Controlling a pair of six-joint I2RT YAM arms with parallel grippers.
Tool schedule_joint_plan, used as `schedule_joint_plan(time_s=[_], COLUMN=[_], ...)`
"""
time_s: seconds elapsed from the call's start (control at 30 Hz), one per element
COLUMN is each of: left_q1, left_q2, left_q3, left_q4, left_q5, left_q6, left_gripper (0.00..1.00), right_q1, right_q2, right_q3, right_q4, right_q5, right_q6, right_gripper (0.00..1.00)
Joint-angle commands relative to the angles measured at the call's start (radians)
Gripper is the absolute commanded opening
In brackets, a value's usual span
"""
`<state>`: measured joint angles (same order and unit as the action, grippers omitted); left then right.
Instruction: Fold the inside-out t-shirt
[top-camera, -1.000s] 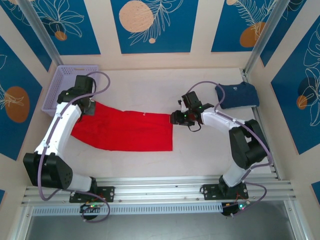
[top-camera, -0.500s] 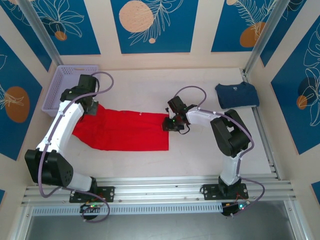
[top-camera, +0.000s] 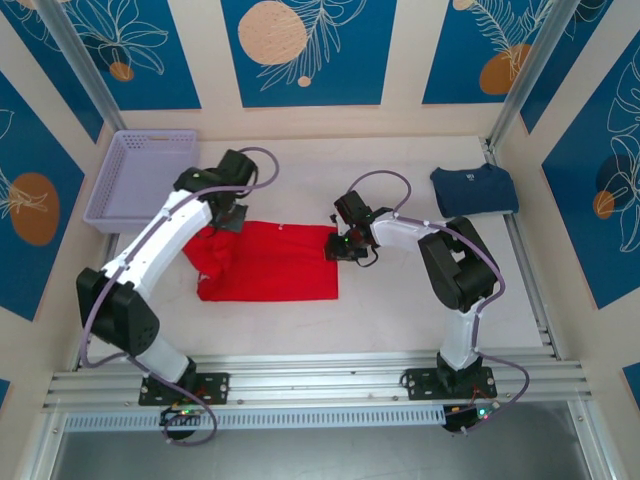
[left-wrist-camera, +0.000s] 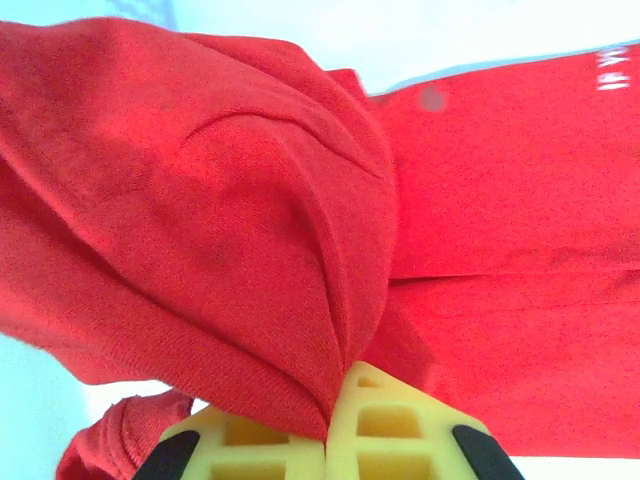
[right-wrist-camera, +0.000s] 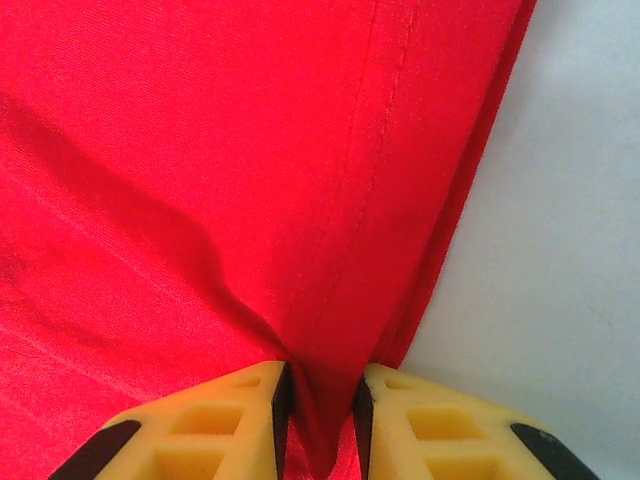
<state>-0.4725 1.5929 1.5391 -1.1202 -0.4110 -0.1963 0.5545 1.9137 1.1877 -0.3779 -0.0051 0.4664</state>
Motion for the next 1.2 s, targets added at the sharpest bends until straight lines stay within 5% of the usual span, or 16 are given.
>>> schedule_joint_plan(time_s=[0.0, 0.3, 0.5, 0.63, 0.87, 1.03, 1.17], left_q1=[-0.091, -0.250, -0.327, -0.328, -0.229, -0.069, -0.060], left_q2=[0.053, 0.305, 0.479, 0.428, -0.025, -0.215, -0.188], left_q3=[0.058, 0.158, 0.273, 0.342, -0.191, -0.543, -0.611], left_q4=[-0.026, 0.125, 0.331, 0.282, 0.389, 0.553, 0.675], left_q5=[0.098, 0.278, 0.569, 0.497, 0.350, 0.543, 0.647], left_q6=[-0.152, -0.292, -0.362, -0.286, -0.300, -0.379, -0.413], left_gripper=[0.00, 0.06, 0.47, 0.69, 0.87, 0.91, 0.91], right_q1=[-0.003, -0.067, -0.237, -0.328, -0.225, -0.057, 0.015], right_q2=[-0.006, -0.085, -0.291, -0.387, -0.360, -0.220, -0.077], right_q3=[-0.007, -0.066, -0.193, -0.273, -0.237, -0.073, 0.063], right_q4=[0.002, 0.063, 0.044, 0.060, 0.173, 0.176, 0.090], right_q5=[-0.035, -0.167, -0.173, -0.153, -0.220, -0.075, 0.074], right_q6=[-0.020, 0.007, 0.026, 0.035, 0.051, 0.013, -0.044], right_gripper=[0.28, 0.33, 0.38, 0.42, 0.54, 0.72, 0.79])
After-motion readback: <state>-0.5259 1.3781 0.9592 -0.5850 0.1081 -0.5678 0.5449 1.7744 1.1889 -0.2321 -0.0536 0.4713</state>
